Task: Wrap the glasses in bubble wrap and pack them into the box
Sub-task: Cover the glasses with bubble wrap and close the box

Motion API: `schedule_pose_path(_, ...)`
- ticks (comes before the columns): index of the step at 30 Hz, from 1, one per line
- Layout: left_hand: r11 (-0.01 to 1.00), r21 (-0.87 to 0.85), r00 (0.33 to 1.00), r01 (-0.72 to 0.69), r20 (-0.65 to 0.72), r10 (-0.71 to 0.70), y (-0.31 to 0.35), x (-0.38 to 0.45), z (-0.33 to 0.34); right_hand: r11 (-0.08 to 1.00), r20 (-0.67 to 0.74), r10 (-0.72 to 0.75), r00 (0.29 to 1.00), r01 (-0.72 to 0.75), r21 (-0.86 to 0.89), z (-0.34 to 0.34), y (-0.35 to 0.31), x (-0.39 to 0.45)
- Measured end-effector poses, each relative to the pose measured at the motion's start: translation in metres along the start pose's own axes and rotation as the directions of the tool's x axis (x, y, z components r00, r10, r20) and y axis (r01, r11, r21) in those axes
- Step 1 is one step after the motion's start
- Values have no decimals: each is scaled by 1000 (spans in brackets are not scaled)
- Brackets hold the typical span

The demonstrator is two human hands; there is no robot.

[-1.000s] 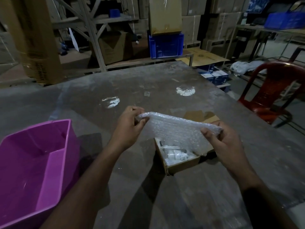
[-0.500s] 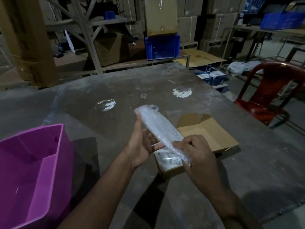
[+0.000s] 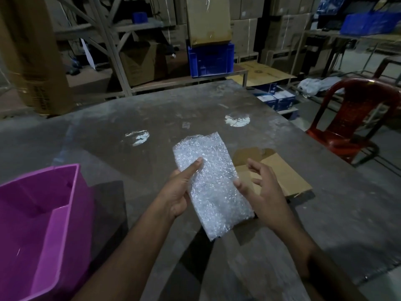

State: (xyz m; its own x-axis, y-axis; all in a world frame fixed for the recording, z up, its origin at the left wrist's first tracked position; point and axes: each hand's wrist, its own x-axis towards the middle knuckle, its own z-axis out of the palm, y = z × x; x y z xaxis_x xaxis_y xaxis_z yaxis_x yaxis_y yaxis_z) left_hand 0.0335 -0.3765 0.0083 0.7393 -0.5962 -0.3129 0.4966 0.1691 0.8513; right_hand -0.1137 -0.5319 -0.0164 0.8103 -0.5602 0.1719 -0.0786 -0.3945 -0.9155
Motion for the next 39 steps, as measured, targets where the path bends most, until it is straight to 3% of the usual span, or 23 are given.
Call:
schedule_pose_path(3,1000,16,996,17,89,-18,3,1,1,980,161,167,973,-181,80,2,-2,20)
schedule_pose_path(6,1000,18,991,24,132,-27,5,4,3,845,362,234,902,-373,383,6,3,29)
schedule_pose_path(9,997,66,992,30,121,-38,3,9,4,765,310,253,917,-385,516,10,6,33)
schedule_pose_path(11,984,174,993,47,101,-65,-3,14,0,781,217,303,928,-372,502,11,8,38)
schedule_pose_path(14,963,263,998,55,2,-57,-13,20,-4,823,192,345,919,-395,408,11,11,46)
schedule_pose_path(18,981,192,999,27,-35,-20,-11,27,-5,906,178,294,939,-333,261,6,7,52)
schedule_pose_path(24,995,18,993,98,70,-99,-16,24,-5,949,115,253,961,-270,166,12,1,58)
schedule_pose_path(27,995,42,996,89,-1,-89,-19,24,-2,974,109,195,975,-205,94,15,0,58)
schedule_pose_path(31,982,186,994,10,-113,11,-22,30,-6,977,64,161,985,-168,130,13,5,63)
schedule_pose_path(35,980,198,999,7,-36,0,-21,30,-5,940,139,247,959,-272,207,15,6,64)
schedule_pose_path(39,956,292,1000,-15,-20,22,-29,30,-10,950,97,270,958,-282,135,12,15,63)
